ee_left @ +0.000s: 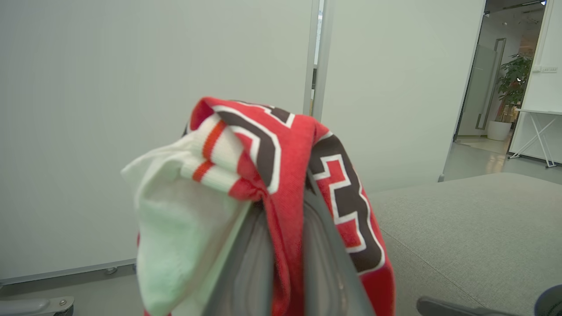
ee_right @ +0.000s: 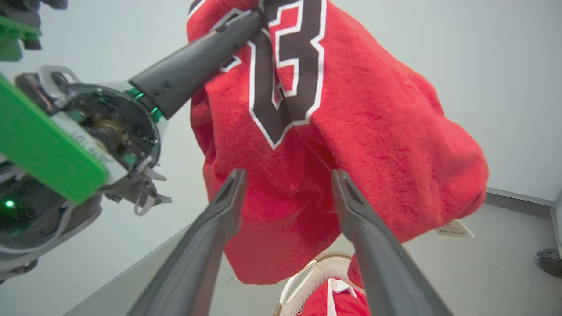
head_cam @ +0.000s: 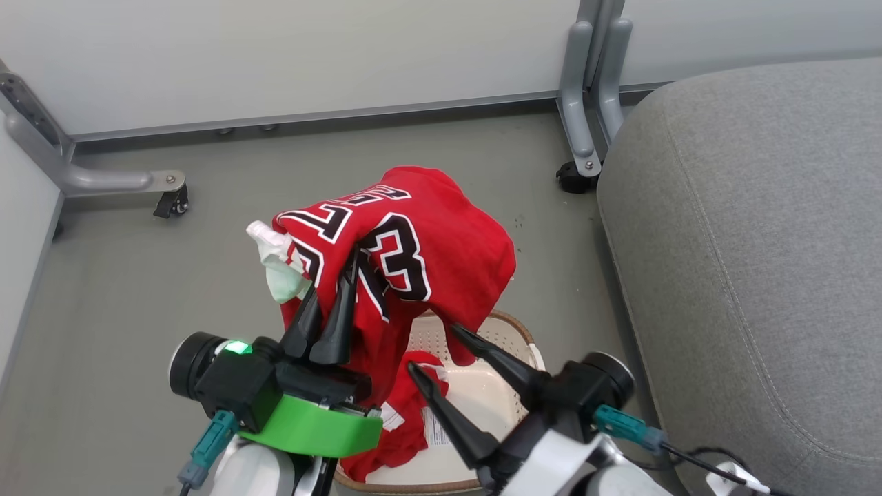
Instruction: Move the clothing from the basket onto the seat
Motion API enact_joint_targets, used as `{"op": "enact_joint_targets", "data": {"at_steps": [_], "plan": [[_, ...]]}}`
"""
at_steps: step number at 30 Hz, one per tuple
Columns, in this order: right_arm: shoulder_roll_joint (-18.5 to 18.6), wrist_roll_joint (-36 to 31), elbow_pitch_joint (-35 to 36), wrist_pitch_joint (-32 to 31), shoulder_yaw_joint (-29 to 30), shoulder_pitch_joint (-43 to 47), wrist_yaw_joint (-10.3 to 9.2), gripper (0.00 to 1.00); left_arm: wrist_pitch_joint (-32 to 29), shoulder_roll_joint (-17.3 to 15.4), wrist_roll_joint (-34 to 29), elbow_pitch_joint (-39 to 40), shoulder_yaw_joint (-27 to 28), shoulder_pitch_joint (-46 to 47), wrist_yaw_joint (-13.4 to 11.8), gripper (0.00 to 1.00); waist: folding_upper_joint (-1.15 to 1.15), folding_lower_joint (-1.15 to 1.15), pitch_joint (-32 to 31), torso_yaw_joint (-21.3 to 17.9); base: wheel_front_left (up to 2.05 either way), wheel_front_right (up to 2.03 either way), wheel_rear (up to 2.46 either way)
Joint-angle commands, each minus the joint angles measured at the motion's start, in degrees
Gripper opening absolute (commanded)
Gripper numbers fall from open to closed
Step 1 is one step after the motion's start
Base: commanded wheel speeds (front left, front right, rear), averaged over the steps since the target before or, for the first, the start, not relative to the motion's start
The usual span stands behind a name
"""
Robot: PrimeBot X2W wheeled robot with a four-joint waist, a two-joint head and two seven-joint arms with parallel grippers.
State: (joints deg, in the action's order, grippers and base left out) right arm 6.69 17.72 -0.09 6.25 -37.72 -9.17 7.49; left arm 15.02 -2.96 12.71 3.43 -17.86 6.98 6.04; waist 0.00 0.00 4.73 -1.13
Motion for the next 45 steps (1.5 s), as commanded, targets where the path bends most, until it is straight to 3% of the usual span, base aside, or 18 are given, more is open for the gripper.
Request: {"op": "enact_joint_targets", "data": {"at_steps": [1,12,21,22,23,24,45], "plan": [[-0.27,1.17,-0.94,0.71,-1.37,-1.9,0.0,1.0,0.23,0.02,-0.74,0.15,0.05,1.04,0.07,0.0,0.0,0.0,0.37,0.37,0.0,0.0,0.0],[-2.64,4.52,-11.73,3.64,-8.77,-13.55,0.0,1.0,0.23,0.06,-0.15,-0.48,-2.16,2.16,0.0,0.0,0.0,0.0,1.4,1.63,0.0,0.0,0.0],[-3.6,4.55,-18.57,5.76,-10.58,-18.86,0.0,1.0,0.23,0.05,0.31,-0.67,-3.64,2.43,-0.56,0.0,0.0,0.0,1.8,1.64,0.0,0.0,0.0],[-3.64,4.8,-19.19,6.0,-10.81,-19.3,0.0,0.42,0.23,0.05,0.39,-0.72,-3.74,2.45,-0.58,0.0,0.0,0.0,1.8,1.61,0.0,0.0,0.0],[-3.69,5.05,-19.54,6.12,-10.96,-19.61,0.0,0.09,0.22,0.05,0.45,-0.76,-3.8,2.46,-0.5,0.0,0.0,0.0,1.8,1.61,0.0,0.0,0.0],[-3.72,5.23,-19.95,6.25,-11.3,-19.93,0.0,0.0,0.23,0.05,0.51,-0.8,-3.89,2.49,-0.53,0.0,0.0,0.0,1.79,1.61,0.0,0.0,0.0],[-3.77,7.56,-22.28,8.49,-13.91,-21.79,0.0,0.0,0.23,0.06,1.08,-1.93,-3.58,2.06,-0.89,0.0,0.0,0.0,1.23,1.26,0.0,0.0,0.0]]}}
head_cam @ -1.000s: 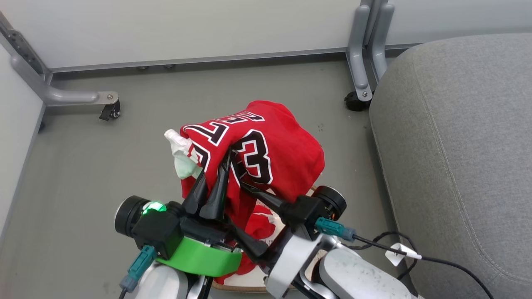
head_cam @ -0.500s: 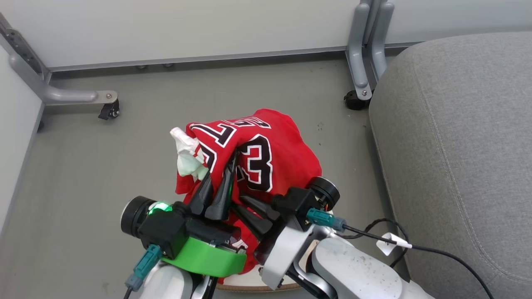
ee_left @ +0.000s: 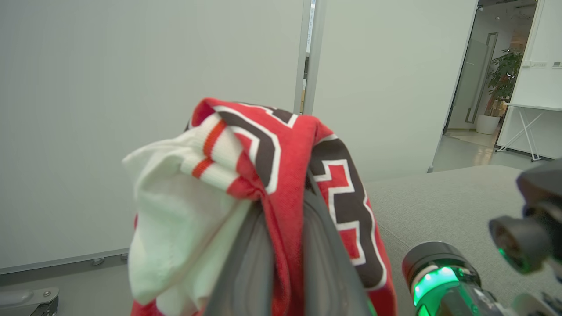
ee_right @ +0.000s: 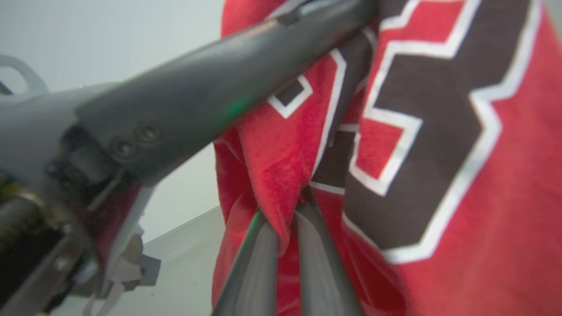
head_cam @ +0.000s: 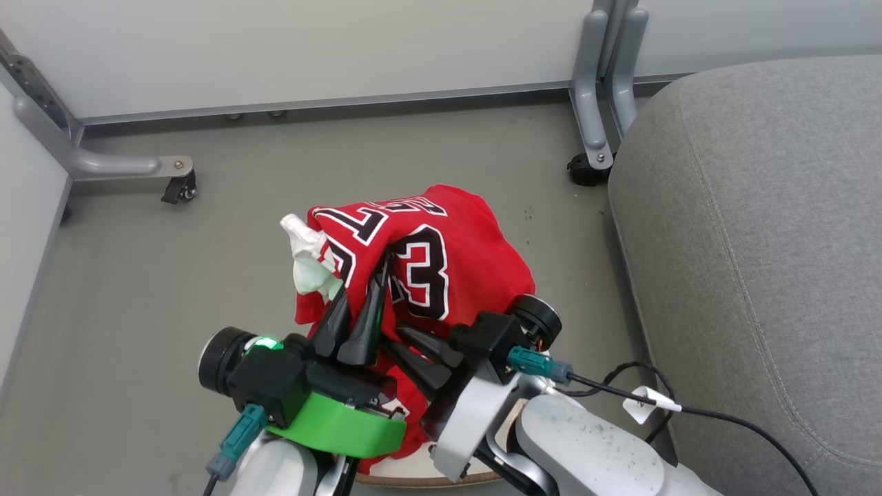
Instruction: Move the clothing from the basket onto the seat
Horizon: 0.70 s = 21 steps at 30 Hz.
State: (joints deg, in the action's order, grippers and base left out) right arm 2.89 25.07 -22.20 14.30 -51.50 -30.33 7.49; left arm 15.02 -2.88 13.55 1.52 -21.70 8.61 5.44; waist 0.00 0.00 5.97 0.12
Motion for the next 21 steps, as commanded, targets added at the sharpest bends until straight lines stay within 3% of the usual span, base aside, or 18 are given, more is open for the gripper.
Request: {"op": "enact_joint_targets", "data": {"at_steps": [1,6,7,8,13,21], "plan": [[0.02,0.23,-0.22,0.5,-0.13,-0.65,0.0,0.0,0.23,-0.02,0.24,-0.04,0.28,0.48,-0.3,0.0,0.0,0.0,-0.03,0.03,0.0,0.0,0.0],[0.03,0.05,-0.31,0.67,0.47,-0.81,0.0,0.0,0.21,-0.02,-0.18,-1.38,-0.01,0.07,-0.33,0.0,0.0,0.0,-0.15,0.24,0.0,0.0,0.0],[0.02,-0.04,-0.31,0.62,0.59,-0.85,0.0,0.0,0.22,-0.02,-0.3,-1.27,0.18,0.11,-0.72,0.3,0.0,0.0,-0.14,0.29,0.0,0.0,0.0],[0.02,-0.16,-0.36,0.68,0.74,-0.95,0.0,0.0,0.22,-0.03,-0.72,-1.17,0.27,0.24,-1.02,1.0,0.0,0.0,-0.12,0.35,0.0,0.0,0.0],[0.05,-0.76,-0.83,0.87,1.66,-1.61,0.0,0.0,0.21,-0.34,-1.85,-1.2,0.19,-0.34,-1.05,1.0,0.0,0.0,-0.02,0.5,0.0,0.0,0.0],[0.06,-1.88,-2.6,0.93,3.88,-1.43,0.0,0.0,-0.16,-3.5,-2.89,-1.02,-1.9,-3.6,0.09,1.0,0.0,0.0,-0.17,0.65,0.0,0.0,0.0]]}}
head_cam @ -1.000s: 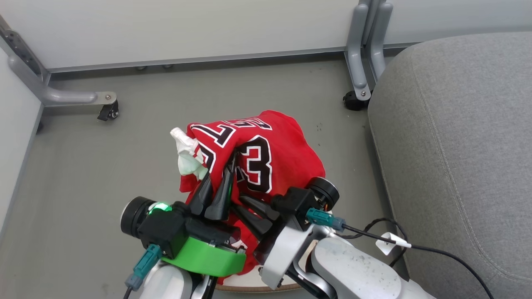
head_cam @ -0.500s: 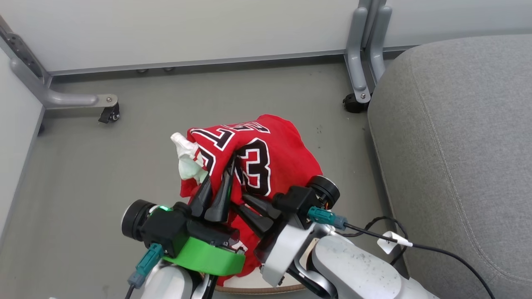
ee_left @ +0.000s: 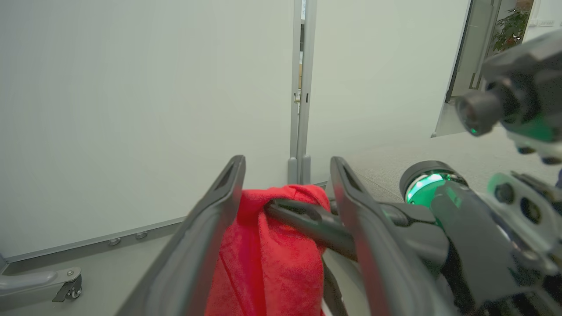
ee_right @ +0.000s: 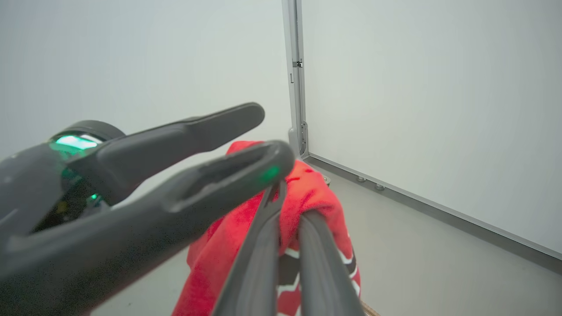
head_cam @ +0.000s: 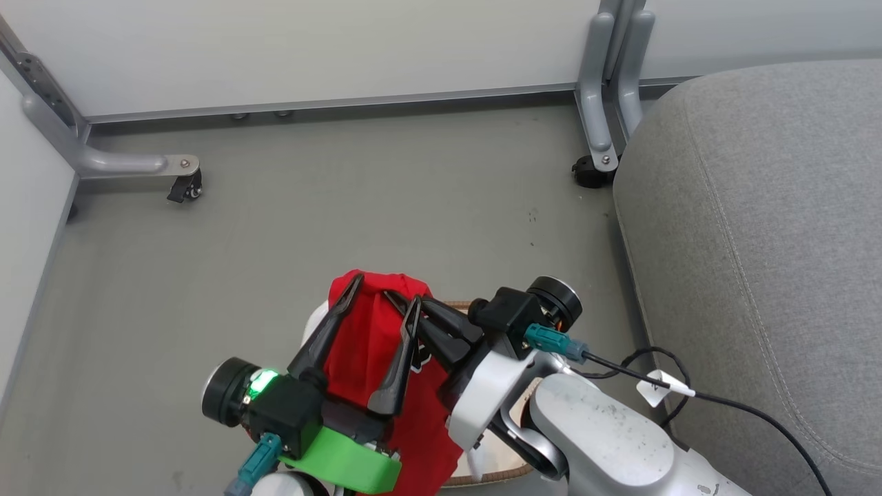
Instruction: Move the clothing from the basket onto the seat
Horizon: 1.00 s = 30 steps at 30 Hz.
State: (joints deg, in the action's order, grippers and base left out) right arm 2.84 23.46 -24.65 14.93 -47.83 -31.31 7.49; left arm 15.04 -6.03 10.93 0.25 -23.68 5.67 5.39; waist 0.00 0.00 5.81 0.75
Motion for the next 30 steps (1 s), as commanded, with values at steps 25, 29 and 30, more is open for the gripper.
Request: {"op": "enact_joint_targets", "data": {"at_steps": [25,29,30], "plan": [[1.08,-2.65,-2.3,0.35,6.76,2.45,0.0,0.0,-3.92,-5.9,1.4,-0.38,-4.96,-4.41,1.03,1.0,0.0,0.0,0.92,-0.27,0.0,0.0,0.0],[1.22,-3.2,-1.81,0.35,7.7,2.05,0.0,0.0,-3.91,-5.96,1.44,-1.01,-5.27,-3.52,0.89,1.0,0.0,0.0,1.66,-2.13,0.0,0.0,0.0],[1.25,-3.18,-1.69,0.34,7.98,1.94,0.0,0.0,-3.88,-5.95,1.49,-1.15,-5.39,-3.32,0.85,1.0,0.0,0.0,1.89,-2.88,0.0,0.0,0.0]]}}
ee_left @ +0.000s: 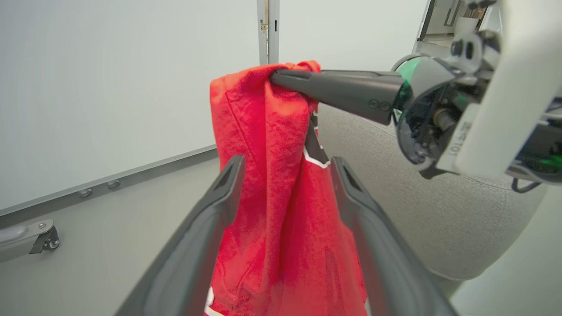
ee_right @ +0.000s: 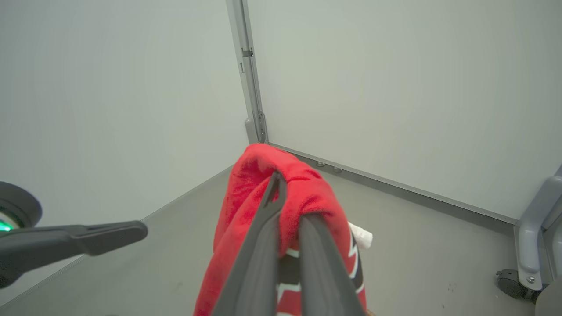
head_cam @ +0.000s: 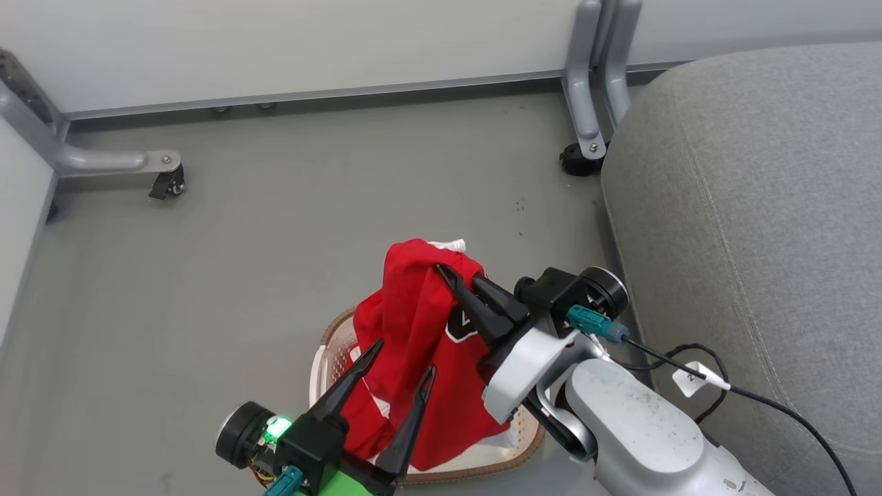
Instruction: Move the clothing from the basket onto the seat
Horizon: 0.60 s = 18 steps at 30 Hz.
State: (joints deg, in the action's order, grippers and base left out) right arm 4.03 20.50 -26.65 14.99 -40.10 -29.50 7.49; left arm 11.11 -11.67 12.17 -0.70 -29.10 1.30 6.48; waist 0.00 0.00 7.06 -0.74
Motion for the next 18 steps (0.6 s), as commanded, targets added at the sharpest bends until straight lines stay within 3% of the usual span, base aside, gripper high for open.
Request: {"op": "enact_joint_targets", "data": {"at_steps": [1,18], "plan": [[0.08,-0.32,0.38,0.28,0.46,0.04,0.0,0.0,0.02,-0.33,0.23,-0.31,-0.08,1.22,-0.24,1.0,0.0,0.0,0.83,-2.03,0.0,0.0,0.0],[0.74,-2.59,2.36,0.27,9.49,1.53,0.0,0.0,-0.96,-1.65,0.47,-1.17,-3.98,6.47,0.59,1.0,0.0,0.0,5.03,-18.72,0.0,0.0,0.0]]}}
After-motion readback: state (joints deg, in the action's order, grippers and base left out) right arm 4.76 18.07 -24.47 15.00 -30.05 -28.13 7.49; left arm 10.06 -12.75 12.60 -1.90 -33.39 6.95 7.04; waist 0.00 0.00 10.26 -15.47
